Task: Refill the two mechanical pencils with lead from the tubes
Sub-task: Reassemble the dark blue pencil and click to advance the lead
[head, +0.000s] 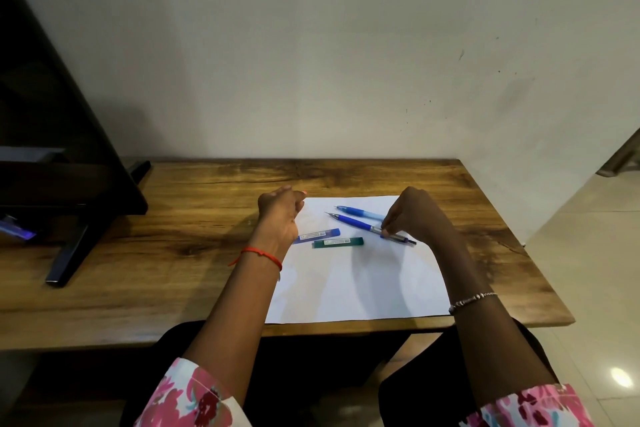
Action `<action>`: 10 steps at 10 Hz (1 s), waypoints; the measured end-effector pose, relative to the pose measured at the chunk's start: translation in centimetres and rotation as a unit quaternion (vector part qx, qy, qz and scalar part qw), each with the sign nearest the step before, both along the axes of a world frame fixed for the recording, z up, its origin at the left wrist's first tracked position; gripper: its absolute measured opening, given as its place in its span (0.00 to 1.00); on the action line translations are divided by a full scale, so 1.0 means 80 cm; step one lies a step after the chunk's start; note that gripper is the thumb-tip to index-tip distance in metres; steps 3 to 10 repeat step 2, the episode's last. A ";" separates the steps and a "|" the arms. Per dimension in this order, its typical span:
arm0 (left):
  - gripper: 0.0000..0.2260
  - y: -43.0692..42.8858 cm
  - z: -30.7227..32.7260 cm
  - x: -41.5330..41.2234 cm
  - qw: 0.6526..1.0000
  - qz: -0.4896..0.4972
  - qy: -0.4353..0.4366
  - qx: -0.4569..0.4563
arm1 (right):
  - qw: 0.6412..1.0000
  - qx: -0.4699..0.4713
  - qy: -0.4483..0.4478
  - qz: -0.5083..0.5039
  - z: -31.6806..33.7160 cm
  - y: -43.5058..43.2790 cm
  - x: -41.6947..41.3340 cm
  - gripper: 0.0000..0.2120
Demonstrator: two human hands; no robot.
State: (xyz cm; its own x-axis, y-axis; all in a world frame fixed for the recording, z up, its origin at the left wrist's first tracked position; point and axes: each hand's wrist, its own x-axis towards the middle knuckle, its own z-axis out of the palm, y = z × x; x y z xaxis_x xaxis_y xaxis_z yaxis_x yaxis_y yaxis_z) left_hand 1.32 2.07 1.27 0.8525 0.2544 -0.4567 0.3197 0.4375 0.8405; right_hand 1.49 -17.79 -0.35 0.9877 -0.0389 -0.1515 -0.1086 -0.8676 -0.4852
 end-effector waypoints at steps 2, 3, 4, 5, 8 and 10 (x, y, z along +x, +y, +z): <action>0.16 0.002 -0.002 -0.002 0.999 -0.027 0.006 0.039 | 1.000 0.022 -0.014 0.001 0.000 0.000 0.003 0.07; 0.16 0.002 -0.002 -0.002 0.999 -0.027 0.006 0.039 | 1.000 0.022 -0.014 0.001 0.000 0.000 0.003 0.07; 0.16 0.002 -0.002 -0.002 0.999 -0.027 0.006 0.039 | 1.000 0.022 -0.014 0.001 0.000 0.000 0.003 0.07; 0.16 0.002 -0.002 -0.002 0.999 -0.027 0.006 0.039 | 1.000 0.022 -0.014 0.001 0.000 0.000 0.003 0.07; 0.16 0.002 -0.002 -0.002 0.999 -0.027 0.006 0.039 | 1.000 0.022 -0.014 0.001 0.000 0.000 0.003 0.07; 0.16 0.002 -0.002 -0.002 0.999 -0.027 0.006 0.039 | 1.000 0.022 -0.014 0.001 0.000 0.000 0.003 0.07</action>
